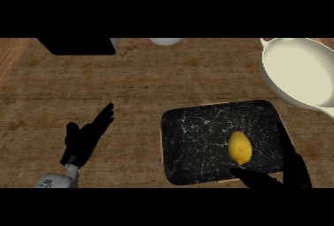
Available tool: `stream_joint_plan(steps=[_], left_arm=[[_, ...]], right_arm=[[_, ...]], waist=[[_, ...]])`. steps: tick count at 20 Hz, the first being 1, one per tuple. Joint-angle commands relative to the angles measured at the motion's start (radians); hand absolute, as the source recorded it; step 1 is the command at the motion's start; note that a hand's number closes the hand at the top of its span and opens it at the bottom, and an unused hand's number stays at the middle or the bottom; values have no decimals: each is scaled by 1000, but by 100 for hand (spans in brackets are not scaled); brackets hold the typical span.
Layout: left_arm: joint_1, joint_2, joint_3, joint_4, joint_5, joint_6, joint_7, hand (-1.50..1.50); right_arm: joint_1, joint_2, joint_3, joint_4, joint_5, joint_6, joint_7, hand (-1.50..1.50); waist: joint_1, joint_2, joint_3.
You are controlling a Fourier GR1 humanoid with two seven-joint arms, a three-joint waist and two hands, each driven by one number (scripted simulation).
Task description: Pick the lemon from the tray and place it in the pot
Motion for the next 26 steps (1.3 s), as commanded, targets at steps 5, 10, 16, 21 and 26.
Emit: stream_joint_plan(steps=[5, 10, 16, 21, 26], left_arm=[[-40, 4, 56, 23, -13, -31, 20, 0], [-43, 23, 94, 47, 13, -100, -1, 0], [-13, -53, 76, 52, -73, -60, -16, 0], [44, -32, 68, -98, -64, -79, 67, 0], [6, -95, 51, -2, -110, -39, 22, 0]], right_arm=[[47, 50, -42, 5, -205, 15, -244, -150], [19, 124, -85, 134, -334, 20, -407, -150], [-41, 189, -121, 334, -376, 15, -553, -150], [-105, 169, -224, 520, -497, 100, -692, -150], [-136, 169, -135, 587, -333, 39, -731, 150]], waist=[[-2, 0, 0], [1, 0, 0], [3, 1, 0], [9, 0, 0], [8, 2, 0]])
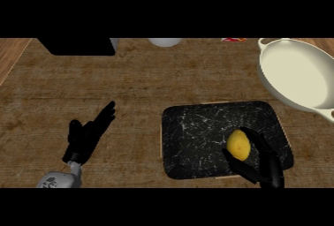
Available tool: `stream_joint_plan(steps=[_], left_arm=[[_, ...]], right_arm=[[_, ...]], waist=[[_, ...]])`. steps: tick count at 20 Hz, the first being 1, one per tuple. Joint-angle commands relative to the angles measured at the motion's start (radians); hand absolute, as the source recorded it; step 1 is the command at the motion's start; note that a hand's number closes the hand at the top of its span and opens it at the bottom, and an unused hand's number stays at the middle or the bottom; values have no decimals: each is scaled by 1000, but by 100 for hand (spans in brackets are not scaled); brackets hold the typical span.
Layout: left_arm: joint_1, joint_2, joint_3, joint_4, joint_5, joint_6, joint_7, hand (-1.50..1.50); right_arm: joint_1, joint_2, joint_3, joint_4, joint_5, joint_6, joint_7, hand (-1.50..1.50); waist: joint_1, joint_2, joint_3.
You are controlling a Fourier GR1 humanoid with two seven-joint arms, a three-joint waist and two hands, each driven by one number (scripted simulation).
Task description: Pick the lemon from the tray and place it in the pot
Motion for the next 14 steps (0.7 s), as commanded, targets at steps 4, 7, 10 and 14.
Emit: stream_joint_plan(steps=[4, 7, 10, 14], left_arm=[[-15, 20, 29, -15, 15, -28, 27, 0], [-3, -7, 20, 15, -6, -7, -11, 0], [-47, 9, 49, 40, 12, -30, 15, 0], [-17, 23, 48, 15, 15, -41, -5, 0]], right_arm=[[-71, 35, 5, 174, -90, 3, -93, 150], [-23, 35, -8, 184, -153, 34, -207, 150], [-89, 35, 14, 205, -98, -42, -241, 150], [6, -231, -297, 204, -327, 191, -324, 150]], waist=[[12, 18, 22], [5, 17, 23], [6, 18, 22], [-9, 18, 25]])
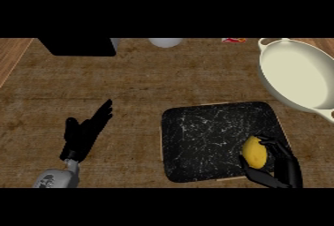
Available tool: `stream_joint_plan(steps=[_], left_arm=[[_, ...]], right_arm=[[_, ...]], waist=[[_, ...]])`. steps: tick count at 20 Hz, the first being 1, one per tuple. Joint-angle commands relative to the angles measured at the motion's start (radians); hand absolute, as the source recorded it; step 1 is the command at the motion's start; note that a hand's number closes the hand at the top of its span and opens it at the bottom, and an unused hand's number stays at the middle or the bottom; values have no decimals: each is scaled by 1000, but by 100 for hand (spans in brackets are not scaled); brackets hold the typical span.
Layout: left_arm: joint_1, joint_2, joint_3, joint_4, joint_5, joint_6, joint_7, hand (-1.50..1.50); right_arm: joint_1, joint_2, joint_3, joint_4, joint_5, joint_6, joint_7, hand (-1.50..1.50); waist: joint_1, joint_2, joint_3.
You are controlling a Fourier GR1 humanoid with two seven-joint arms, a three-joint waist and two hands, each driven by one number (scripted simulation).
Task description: Pick the lemon from the tray and place it in the pot
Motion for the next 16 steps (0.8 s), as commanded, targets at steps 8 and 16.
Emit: stream_joint_plan(steps=[8, 16], left_arm=[[35, -22, -28, -40, -21, 13, 7, 0], [-32, -52, 0, 29, -34, 7, -3, 0]], right_arm=[[-86, -490, -457, 476, -198, 296, -189, 150], [-224, -593, -436, 720, -56, 217, -327, 150]], waist=[[17, 24, 24], [4, 23, 20]])
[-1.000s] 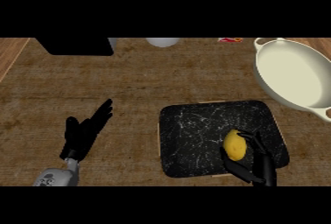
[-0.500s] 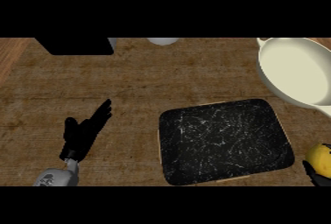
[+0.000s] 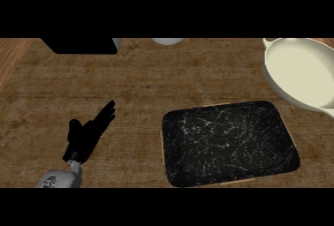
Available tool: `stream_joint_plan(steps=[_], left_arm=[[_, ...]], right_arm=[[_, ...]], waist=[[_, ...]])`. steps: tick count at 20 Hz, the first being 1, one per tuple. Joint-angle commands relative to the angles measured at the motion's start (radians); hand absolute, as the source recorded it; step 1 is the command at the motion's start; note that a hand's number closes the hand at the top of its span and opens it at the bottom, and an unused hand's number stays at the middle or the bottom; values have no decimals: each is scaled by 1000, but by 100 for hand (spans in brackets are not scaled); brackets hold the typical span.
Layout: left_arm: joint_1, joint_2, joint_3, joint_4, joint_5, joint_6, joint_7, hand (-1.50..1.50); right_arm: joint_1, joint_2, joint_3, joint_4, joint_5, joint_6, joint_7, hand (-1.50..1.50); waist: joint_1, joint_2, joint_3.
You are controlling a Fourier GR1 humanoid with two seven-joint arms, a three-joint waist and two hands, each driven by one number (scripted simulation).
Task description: Pick the lemon from the tray and place it in the pot
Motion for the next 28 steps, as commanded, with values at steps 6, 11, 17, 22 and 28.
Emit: stream_joint_plan(steps=[6, 11, 17, 22, 28], left_arm=[[13, -6, 1, -64, -21, 2, 59, 0], [-23, -16, 28, -2, -23, -7, 22, 0], [-14, -9, 35, 32, -19, -50, -17, 0], [-25, -27, 33, 27, -46, -24, -14, 0], [-29, -69, 7, -1, -49, -13, 33, 0]], right_arm=[[-88, -107, 36, -11, 119, -165, 40, 150], [-128, -140, 103, -178, 183, -242, 254, 150], [-307, -258, 168, -206, 260, -211, 521, 150], [-496, -238, 289, -110, 390, -202, 620, 150], [-691, -228, 379, 84, 532, -162, 670, 150]], waist=[[-3, -3, -2], [-7, -3, -4], [3, 0, -3], [17, 3, -2], [30, 8, -1]])
